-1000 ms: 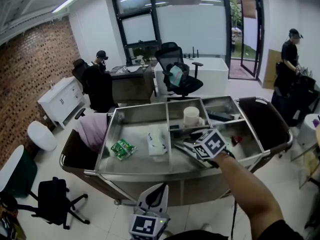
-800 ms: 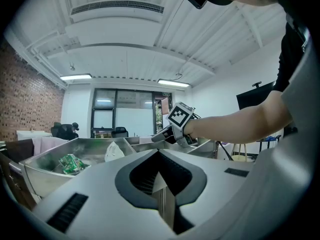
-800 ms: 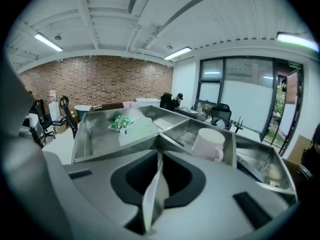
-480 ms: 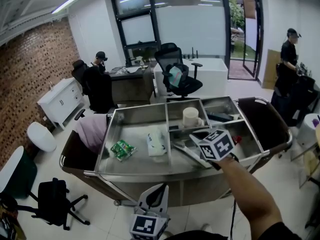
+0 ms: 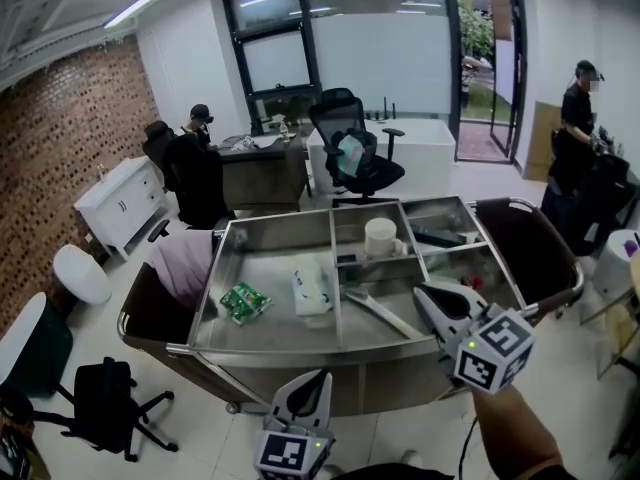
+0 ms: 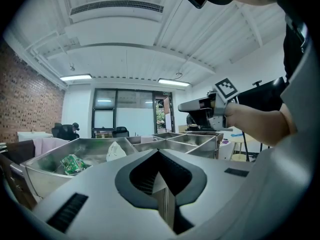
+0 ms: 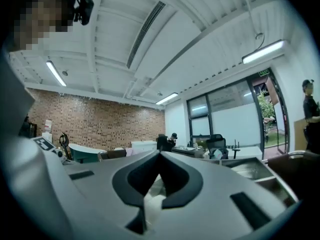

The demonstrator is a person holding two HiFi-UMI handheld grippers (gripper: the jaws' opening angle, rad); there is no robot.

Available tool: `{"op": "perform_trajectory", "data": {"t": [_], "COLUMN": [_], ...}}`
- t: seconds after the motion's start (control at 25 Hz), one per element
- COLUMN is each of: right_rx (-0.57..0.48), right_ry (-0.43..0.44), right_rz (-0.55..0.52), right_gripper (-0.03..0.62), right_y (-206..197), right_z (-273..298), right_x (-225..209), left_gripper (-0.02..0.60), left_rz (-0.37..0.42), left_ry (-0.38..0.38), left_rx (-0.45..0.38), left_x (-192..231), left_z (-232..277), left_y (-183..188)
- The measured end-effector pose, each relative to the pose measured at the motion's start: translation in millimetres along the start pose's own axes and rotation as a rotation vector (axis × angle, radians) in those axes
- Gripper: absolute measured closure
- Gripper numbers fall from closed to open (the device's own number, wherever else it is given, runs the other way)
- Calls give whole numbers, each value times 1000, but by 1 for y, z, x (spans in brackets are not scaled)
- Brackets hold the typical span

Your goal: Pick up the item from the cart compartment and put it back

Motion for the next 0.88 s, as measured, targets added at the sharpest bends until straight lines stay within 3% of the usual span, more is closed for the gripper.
{"op": "perform_trajectory", "data": {"t": [0.16, 0.4, 0.88], "right_rx": [-28, 19, 120], "right_ry": [-35, -67, -97], "right_rz": [32, 22, 81], "right_gripper": [589, 589, 589], "right_y": [-2, -28, -79], "right_z": [-43, -82, -111], "right_x": [13, 28, 45], "left_gripper": [581, 581, 581], "left_rz": [2, -1, 10], "left_ry": [10, -1, -22], "left_rx": [10, 10, 18], "left_x": [4, 1, -4], "left_z": [-3, 1, 4], "left_y": [-2, -3, -3]}}
Point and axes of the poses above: the fingertips, and each gripper's own axes: z forward along the fingers, x to its left, y out of its top, the point moved 4 cm from there along -z, backward along the fingers, and after that the axes turned 12 degrees about -x, right-handed, at the moved point
